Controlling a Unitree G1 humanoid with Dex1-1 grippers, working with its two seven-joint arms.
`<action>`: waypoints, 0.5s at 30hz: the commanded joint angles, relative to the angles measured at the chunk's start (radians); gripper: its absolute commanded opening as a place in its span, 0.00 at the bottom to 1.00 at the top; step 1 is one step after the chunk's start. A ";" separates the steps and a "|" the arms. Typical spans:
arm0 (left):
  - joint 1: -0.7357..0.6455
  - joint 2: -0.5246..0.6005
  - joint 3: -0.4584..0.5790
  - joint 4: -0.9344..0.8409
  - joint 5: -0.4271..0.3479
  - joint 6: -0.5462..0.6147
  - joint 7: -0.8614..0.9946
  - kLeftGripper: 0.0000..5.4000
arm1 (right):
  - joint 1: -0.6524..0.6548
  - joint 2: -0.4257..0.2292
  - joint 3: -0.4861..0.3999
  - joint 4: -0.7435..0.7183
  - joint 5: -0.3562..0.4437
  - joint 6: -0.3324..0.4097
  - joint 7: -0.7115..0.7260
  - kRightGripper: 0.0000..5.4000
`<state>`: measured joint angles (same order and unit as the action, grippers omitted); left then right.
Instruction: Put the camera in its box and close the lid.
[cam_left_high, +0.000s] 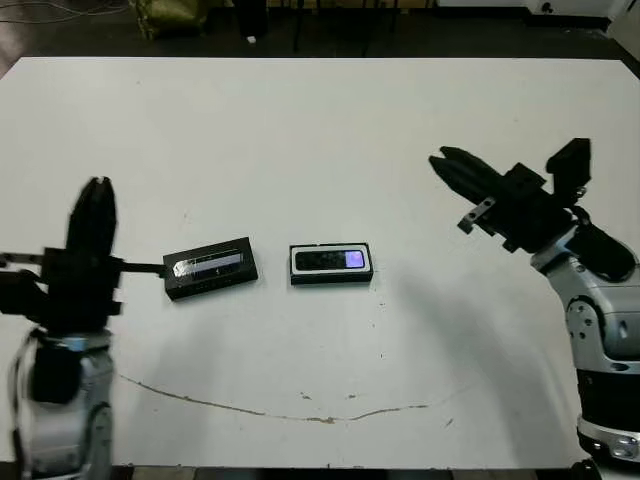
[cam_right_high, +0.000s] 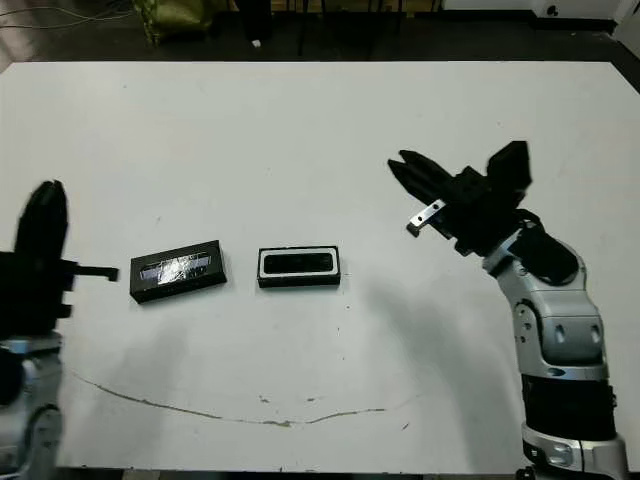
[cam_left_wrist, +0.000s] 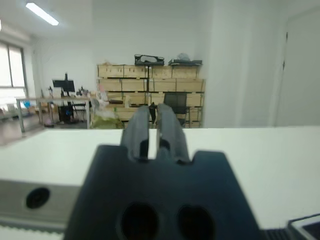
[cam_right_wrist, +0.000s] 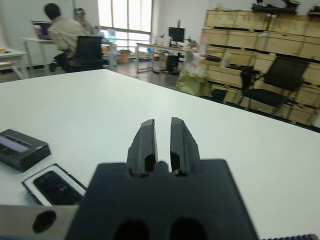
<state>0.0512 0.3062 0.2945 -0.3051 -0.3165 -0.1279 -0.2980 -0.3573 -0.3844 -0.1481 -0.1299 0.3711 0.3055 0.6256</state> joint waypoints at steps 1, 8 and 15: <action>-0.031 0.166 0.031 0.019 -0.065 0.122 -0.139 0.00 | 0.026 -0.025 -0.017 -0.022 0.003 0.047 -0.035 0.00; -0.200 0.482 -0.024 0.168 -0.095 0.287 -0.478 0.25 | 0.030 -0.032 -0.036 -0.031 0.029 0.090 -0.059 0.00; -0.445 0.546 -0.205 0.460 -0.016 0.198 -0.802 0.56 | 0.031 -0.036 -0.037 -0.004 0.039 0.067 -0.049 0.00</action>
<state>-0.3596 0.8304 0.1292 0.1010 -0.3592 0.0886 -1.0400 -0.3407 -0.4131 -0.1839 -0.1474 0.4103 0.3745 0.5721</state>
